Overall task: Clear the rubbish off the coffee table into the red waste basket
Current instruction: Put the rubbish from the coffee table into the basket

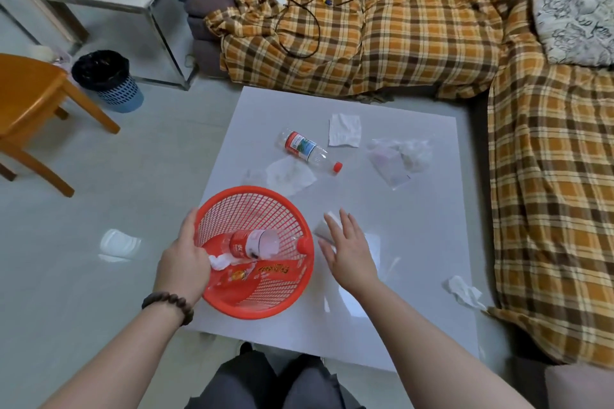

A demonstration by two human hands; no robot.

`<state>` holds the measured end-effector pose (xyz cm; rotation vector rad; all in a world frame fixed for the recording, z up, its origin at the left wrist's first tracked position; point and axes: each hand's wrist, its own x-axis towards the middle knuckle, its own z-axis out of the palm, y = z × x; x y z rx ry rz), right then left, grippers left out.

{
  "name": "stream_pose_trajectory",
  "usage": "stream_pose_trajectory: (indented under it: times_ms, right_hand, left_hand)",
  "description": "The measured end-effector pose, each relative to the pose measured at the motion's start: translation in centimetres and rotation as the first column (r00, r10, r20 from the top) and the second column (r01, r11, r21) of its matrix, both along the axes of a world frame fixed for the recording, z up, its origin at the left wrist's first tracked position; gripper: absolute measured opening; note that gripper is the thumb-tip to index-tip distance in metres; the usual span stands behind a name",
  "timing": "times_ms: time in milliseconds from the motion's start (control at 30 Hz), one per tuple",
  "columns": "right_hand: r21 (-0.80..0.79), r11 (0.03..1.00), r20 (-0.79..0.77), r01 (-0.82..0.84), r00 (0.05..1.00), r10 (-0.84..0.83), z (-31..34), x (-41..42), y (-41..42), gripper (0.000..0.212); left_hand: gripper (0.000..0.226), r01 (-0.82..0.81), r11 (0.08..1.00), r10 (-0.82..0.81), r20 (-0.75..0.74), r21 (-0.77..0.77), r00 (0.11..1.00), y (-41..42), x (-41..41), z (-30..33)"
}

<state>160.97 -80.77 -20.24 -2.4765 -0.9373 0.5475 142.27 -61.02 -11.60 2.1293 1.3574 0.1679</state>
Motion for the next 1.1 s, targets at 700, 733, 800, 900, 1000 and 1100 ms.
stream_pose_trajectory:
  times_ms: [700,733,800,900,1000,1100]
  right_hand:
    - [-0.091,0.996,-0.217,0.006,0.976,-0.026,-11.8,4.9,4.4,0.071]
    - [-0.017,0.999,-0.217,0.030,0.976,-0.033,-10.5,4.6,4.3,0.069]
    - [0.143,0.986,-0.212,0.083,0.976,-0.051,-7.3,3.7,4.1,0.065]
    - [0.382,0.912,-0.177,0.150,0.980,-0.087,-1.9,2.4,3.7,0.059]
    - [0.487,0.863,-0.195,0.132,0.980,-0.040,3.4,0.5,3.6,0.051]
    - [0.494,0.869,-0.185,-0.031,0.973,0.140,7.0,-2.0,3.9,0.049]
  left_hand:
    - [0.060,-0.223,0.971,0.228,-0.057,0.087,0.972,1.3,-3.9,-4.0]
    - [0.059,-0.224,0.971,0.229,-0.055,0.083,0.972,1.1,-3.7,-3.6]
    - [0.057,-0.227,0.972,0.230,-0.043,0.068,0.972,1.0,-3.4,-2.8]
    - [0.060,-0.212,0.977,0.213,-0.023,0.018,0.977,0.8,-2.9,-1.7]
    - [0.060,-0.180,0.984,0.180,0.017,0.006,0.984,0.7,-2.5,-0.6]
    - [0.061,-0.142,0.990,0.141,0.071,0.003,0.987,0.7,-2.2,0.6]
